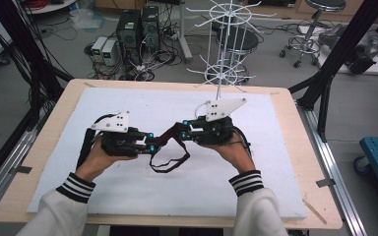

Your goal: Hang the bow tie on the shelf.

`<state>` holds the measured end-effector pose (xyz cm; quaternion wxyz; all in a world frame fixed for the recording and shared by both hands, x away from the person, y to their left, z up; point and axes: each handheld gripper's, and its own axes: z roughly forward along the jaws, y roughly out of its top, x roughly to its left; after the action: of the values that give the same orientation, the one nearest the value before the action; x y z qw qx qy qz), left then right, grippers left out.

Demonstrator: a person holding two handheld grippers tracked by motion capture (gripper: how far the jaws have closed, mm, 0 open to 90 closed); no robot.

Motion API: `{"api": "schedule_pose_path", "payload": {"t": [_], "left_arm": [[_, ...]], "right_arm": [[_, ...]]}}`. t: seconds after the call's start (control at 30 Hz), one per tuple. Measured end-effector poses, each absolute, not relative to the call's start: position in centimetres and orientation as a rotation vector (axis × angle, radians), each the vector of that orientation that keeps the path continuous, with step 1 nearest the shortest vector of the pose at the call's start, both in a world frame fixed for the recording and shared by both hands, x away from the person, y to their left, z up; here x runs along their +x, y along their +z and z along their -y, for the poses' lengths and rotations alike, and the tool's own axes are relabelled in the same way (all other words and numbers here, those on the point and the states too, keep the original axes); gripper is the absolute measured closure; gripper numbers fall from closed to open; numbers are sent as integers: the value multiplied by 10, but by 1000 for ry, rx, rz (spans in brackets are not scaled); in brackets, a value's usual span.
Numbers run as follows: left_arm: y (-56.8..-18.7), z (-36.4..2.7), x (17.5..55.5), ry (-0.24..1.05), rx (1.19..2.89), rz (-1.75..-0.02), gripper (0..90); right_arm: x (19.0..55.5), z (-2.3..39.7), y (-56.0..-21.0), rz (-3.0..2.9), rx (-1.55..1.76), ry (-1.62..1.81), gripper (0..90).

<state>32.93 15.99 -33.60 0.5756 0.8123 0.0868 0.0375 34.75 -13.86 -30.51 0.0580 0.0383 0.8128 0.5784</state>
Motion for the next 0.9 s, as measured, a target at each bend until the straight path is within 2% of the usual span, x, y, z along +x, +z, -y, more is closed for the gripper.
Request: {"api": "schedule_pose_path", "payload": {"t": [0.23,0.33,0.37,0.4,0.43,0.47,0.5,0.53,0.57,0.6,0.9], "left_arm": [[-337,-160,330,80,1890,-228,724],[-338,-160,331,73,1878,-234,648],[-338,-161,330,77,1877,-242,648],[-338,-160,330,84,1863,-247,457],[-338,-161,331,69,1849,-215,457],[-338,-159,329,79,1841,-213,393],[-337,-158,327,136,1856,-234,228],[-337,-157,326,149,1860,-246,119],[-337,-157,327,142,1859,-271,90],[-337,-157,327,143,1861,-309,17],[-344,-179,326,243,1809,-379,17]], "right_arm": [[347,140,-304,-2460,119,1757,832],[346,141,-304,-2463,126,1757,834],[346,141,-304,-2461,124,1761,834],[346,142,-304,-2455,128,1759,834],[346,142,-304,-2455,128,1759,834],[346,143,-304,-2451,134,1763,834],[346,144,-304,-2442,136,1766,835],[346,145,-303,-2442,145,1765,835],[346,146,-303,-2436,145,1764,835],[345,148,-303,-2431,160,1760,835],[343,161,-298,-2388,196,1765,834]]}}
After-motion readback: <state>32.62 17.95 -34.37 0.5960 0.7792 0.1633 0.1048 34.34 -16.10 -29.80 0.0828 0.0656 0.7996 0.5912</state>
